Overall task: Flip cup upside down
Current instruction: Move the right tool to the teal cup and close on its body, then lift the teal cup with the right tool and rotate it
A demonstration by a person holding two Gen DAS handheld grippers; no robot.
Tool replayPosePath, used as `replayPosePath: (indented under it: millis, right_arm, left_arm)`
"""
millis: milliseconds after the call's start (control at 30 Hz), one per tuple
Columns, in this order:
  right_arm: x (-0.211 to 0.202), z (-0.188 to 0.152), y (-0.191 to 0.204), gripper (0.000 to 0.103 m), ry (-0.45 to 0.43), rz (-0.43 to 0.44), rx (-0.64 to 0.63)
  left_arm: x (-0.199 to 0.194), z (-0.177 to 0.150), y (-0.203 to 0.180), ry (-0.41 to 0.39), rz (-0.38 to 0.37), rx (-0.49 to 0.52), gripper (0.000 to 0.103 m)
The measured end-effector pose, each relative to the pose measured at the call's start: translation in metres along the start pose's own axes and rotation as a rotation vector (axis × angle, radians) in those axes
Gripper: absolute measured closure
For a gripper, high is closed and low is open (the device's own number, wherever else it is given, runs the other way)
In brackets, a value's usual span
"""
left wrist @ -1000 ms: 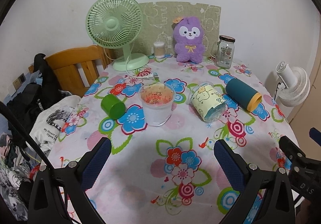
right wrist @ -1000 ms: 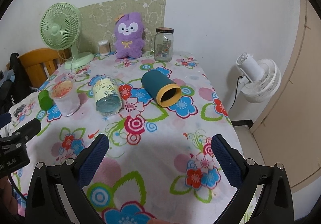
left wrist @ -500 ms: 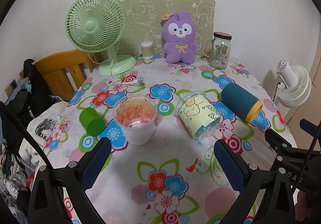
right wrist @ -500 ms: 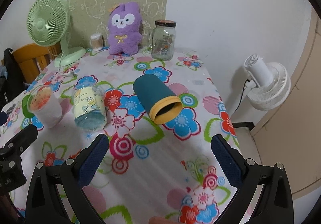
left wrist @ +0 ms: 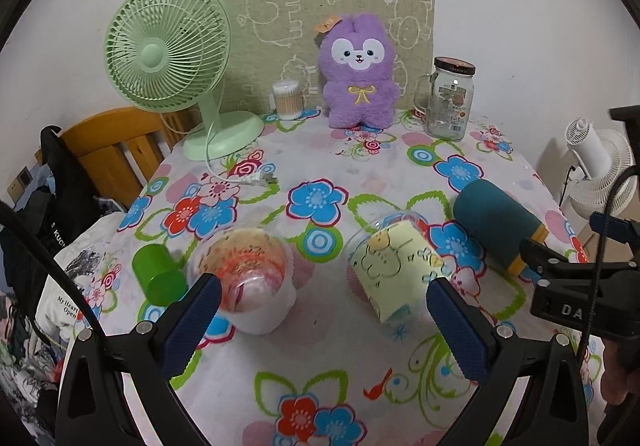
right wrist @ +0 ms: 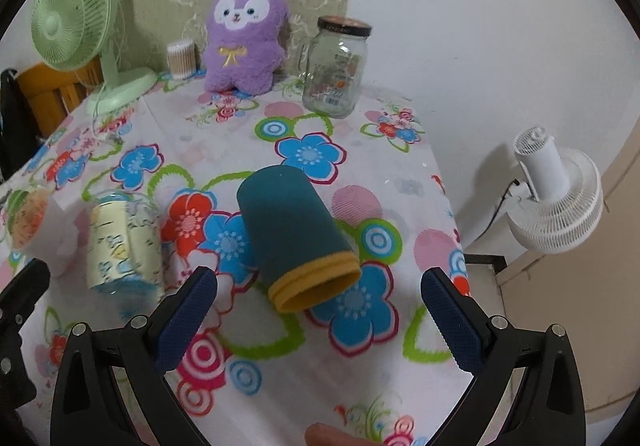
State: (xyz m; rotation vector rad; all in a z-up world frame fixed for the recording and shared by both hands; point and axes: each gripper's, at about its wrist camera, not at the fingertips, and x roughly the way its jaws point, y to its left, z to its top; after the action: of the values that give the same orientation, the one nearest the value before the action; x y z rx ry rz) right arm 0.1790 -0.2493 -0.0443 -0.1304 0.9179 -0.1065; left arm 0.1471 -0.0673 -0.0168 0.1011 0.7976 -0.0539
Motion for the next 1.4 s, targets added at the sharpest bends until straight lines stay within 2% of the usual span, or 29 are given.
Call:
replayPosePath:
  millis: [233,667,700,833,867,1400]
  right_arm:
    - [0.038,0.021,0.004,0.0,0.078,0.051,-0.055]
    - [0.077,0.03,0.013,0.001,0.157,0.101,-0.087]
    - [0.079,0.029,0.013,0.002,0.162,0.103,-0.086]
    - [0.085,0.026,0.014,0.023,0.17,0.101,-0.095]
    - [0.086,0.026,0.014,0.025,0.17,0.094,-0.098]
    - [0.079,0.024,0.014,0.028,0.168,0.113,-0.109]
  left_arm:
    - [0.019,0.01,-0.005,0.009,0.044,0.013,0.0]
    - [0.043,0.014,-0.003,0.036,0.091,0.023,0.0]
    - [0.043,0.013,-0.003,0.035,0.092,0.024,0.0]
    - [0.043,0.014,-0.003,0.031,0.089,0.023,0.0]
    - [0.042,0.014,-0.003,0.029,0.09,0.023,0.0]
    - [0.026,0.011,-0.003,0.008,0.072,0.032,0.0]
